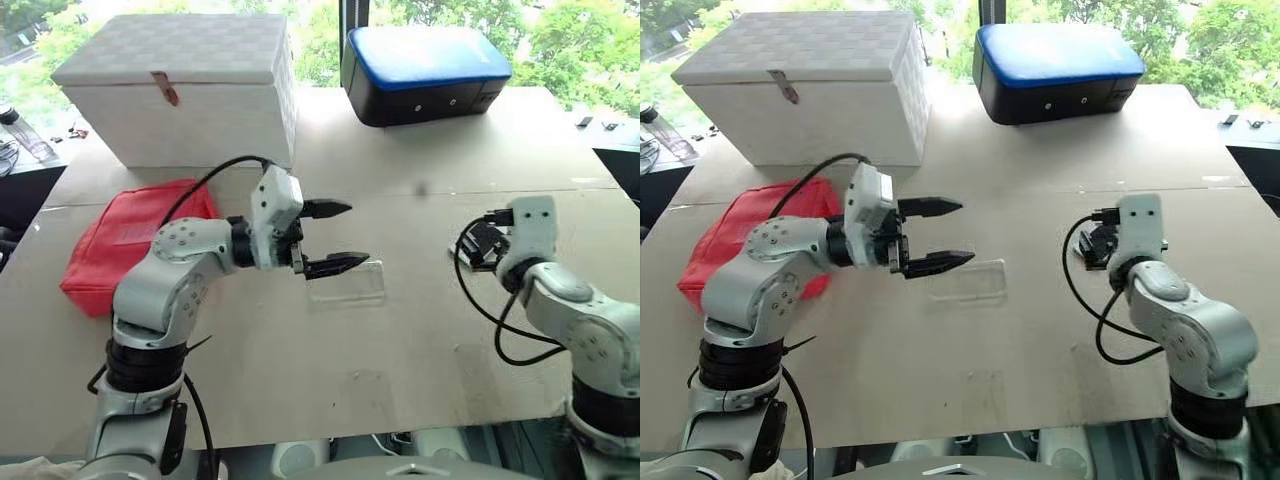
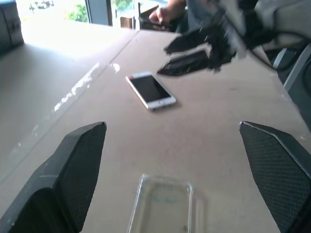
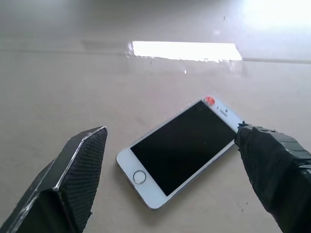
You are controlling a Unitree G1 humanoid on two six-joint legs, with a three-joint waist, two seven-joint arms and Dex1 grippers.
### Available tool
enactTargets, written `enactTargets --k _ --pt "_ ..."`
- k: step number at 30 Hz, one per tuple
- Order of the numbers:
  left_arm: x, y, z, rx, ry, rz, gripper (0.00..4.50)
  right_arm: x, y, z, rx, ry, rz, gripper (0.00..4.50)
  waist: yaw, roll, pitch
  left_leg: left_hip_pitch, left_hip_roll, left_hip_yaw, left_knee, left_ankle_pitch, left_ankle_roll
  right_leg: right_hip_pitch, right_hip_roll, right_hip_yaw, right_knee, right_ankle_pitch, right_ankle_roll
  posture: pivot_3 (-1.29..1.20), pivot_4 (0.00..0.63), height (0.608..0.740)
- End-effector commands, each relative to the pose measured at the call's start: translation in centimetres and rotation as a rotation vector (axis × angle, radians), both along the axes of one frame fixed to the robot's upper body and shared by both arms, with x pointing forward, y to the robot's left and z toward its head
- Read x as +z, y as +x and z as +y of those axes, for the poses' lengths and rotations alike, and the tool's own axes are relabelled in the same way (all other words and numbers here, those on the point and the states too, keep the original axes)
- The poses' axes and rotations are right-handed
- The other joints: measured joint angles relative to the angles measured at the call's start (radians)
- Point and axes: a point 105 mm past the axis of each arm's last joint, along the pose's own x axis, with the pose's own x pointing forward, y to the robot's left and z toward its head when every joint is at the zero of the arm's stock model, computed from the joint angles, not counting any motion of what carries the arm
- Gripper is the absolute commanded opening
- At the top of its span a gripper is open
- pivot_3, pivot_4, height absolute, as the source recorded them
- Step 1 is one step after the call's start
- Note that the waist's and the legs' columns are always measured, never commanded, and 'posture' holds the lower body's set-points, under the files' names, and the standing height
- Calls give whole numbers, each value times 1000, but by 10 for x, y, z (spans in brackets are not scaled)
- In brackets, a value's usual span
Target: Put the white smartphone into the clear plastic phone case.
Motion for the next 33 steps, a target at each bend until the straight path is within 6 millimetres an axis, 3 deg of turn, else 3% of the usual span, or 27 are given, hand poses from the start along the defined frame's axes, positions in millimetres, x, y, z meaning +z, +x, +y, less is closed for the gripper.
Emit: enactTargets --k 1,5,11,17,26,28,33 --pt "17 -4 3 5 -18 -74 4457 3 8 -3 -88 67 59 4500 -6 1 0 0 0 0 0 0 0 0 0 0 0 0 0 0 150 740" --pt "17 -6 5 17 -14 -73 4457 0 14 -13 -194 111 137 4500 -8 1 0 -1 0 1 0 0 0 0 1 1 -1 0 0 0 150 740" --pt "17 -4 5 33 -27 -31 4457 -2 19 -9 -244 143 172 4500 -15 1 0 0 0 2 -2 0 0 -2 2 2 -1 0 0 0 150 740" --pt "13 -6 -1 13 -25 -13 4457 -11 28 11 -276 205 231 4500 -33 2 0 0 1 3 -3 1 -1 -3 4 3 0 0 0 0 150 740" --pt "26 1 5 1 -43 -21 4457 -21 44 16 -396 238 260 4500 -36 2 0 0 0 3 -3 1 -1 -3 4 5 -1 0 0 0 150 740" --pt "25 2 5 1 -40 -23 4457 -27 49 16 -478 186 298 4500 -36 2 0 0 0 4 -3 1 -1 -3 4 4 -1 0 0 0 150 740" --pt "22 3 9 14 -43 -25 4457 -39 59 35 -487 156 379 4500 -36 2 -2 1 0 3 -3 1 -1 -2 6 6 0 0 0 0 150 740"
